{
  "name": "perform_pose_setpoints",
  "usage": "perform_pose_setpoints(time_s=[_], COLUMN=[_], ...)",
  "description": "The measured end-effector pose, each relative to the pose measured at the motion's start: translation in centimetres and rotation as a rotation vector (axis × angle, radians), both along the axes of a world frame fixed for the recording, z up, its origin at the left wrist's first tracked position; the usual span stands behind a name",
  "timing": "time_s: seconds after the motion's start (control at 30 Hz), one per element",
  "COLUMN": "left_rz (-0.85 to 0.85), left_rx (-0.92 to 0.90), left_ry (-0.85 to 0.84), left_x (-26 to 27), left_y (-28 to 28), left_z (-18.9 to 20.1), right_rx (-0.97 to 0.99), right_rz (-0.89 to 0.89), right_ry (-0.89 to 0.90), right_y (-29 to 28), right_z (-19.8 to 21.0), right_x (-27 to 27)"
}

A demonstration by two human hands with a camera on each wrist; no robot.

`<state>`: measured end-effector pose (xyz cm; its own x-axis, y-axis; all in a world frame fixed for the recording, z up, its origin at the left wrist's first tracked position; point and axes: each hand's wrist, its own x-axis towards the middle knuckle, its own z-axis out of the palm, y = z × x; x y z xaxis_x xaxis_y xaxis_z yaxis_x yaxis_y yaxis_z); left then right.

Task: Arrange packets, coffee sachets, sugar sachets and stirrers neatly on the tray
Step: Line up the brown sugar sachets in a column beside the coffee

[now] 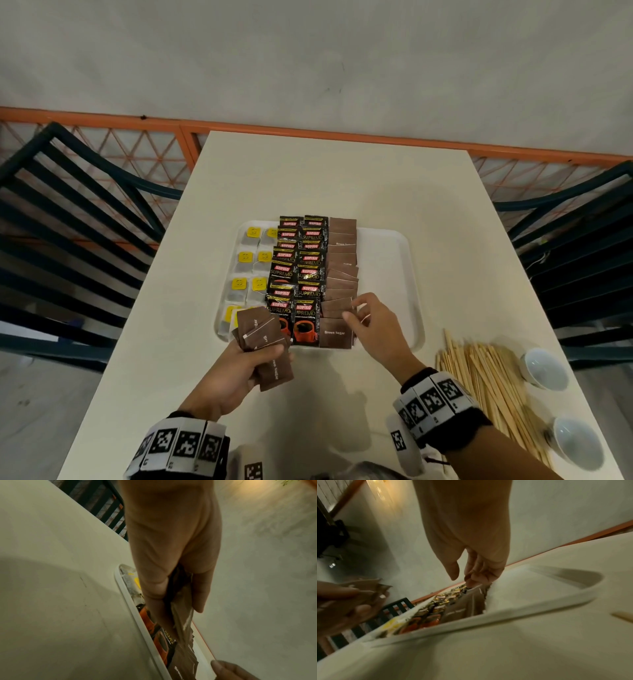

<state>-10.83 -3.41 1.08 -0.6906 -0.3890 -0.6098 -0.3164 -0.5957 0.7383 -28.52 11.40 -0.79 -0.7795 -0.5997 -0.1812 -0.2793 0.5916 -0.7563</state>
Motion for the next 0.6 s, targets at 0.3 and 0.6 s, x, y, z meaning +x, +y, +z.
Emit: perform_pose_setpoints(time_s=[0.3, 0.6], left_rz=[0.050, 0.150], left_rx=[-0.055, 0.003], left_ry=[0.053, 0.095], left_x=[-1.7, -1.2], left_y=[0.6, 0.3], left_z=[0.5, 0.4], right_rx=[0.002, -0.206], right_rz=[0.404, 0.225], right_ry=[-0.500, -0.536], right_y=[-2.0, -1.9], right_z=[2.4, 2.4], right_x=[4.1, 3.3])
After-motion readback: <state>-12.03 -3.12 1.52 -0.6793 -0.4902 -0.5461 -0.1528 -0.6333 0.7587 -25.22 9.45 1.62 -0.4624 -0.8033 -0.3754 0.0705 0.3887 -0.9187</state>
